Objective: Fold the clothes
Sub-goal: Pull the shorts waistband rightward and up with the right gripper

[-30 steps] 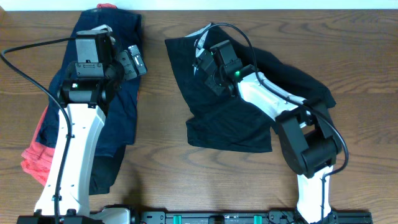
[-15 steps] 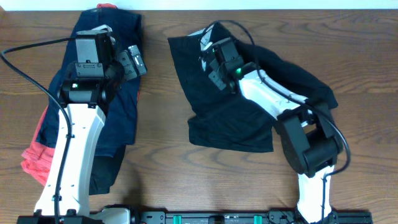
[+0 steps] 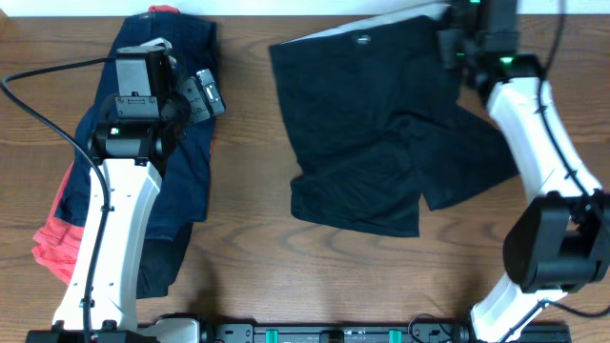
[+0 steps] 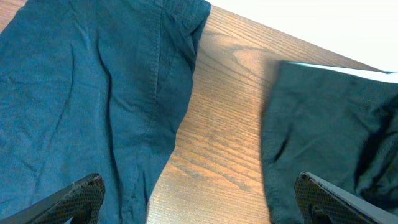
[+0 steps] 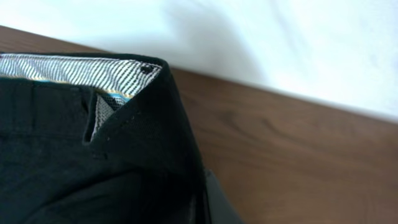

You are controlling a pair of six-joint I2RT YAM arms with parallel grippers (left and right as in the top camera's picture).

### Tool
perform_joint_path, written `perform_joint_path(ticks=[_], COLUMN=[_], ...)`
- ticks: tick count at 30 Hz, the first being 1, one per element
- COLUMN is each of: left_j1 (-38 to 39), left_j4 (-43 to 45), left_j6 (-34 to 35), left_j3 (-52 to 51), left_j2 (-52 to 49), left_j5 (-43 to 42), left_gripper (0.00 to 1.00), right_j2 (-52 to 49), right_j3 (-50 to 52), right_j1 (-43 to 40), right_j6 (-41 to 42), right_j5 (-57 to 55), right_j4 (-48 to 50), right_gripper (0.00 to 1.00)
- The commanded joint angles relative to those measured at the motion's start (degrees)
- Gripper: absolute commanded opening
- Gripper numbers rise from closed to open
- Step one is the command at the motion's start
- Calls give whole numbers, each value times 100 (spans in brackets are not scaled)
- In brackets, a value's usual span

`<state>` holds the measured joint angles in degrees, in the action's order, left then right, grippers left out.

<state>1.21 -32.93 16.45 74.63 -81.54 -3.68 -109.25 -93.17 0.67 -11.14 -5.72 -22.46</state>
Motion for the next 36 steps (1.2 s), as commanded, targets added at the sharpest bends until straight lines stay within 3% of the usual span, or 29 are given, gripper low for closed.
perform_joint_path(ticks=[1,2,3,4,6,12,19,26,30,36], left_j1=[-28,-28,-28,-28,-28,-28,-15,-17,-17,-17], left_j4=[0,0,0,0,0,-7,-68,-133,-136,-144], left_j6=[-94,-94,-96,-96,-94,-94,-94,-140,-140,-138], left_j3=[24,24,24,24,24,22,-105,-146,-146,-146], left_j2=[31,31,31,31,31,31,26,-7,-7,-7], left_j5=[24,24,24,24,24,22,-7,0,0,0], left_gripper=[99,99,99,99,98,99,99,99,99,99], right_j2=[-442,-560,-678,-761,-824,-387,101,-201,-409,-973], right_j3=[22,22,22,22,22,15,15,17,17,17], right_j1=[-435,-566,-702,-791,-938,-1032,-955,-1145,-1399,-1818], right_j6=[212,293,417,527,758,863,984,544,319,-46], right_j5=[195,190,192,192,221,1237,1816,1797,1862,2979], right_j4=[118,234,374,483,605,446,-997,-2175,-2299,-2354], right_gripper=[10,28,58,70,80,85,85,80,79,74])
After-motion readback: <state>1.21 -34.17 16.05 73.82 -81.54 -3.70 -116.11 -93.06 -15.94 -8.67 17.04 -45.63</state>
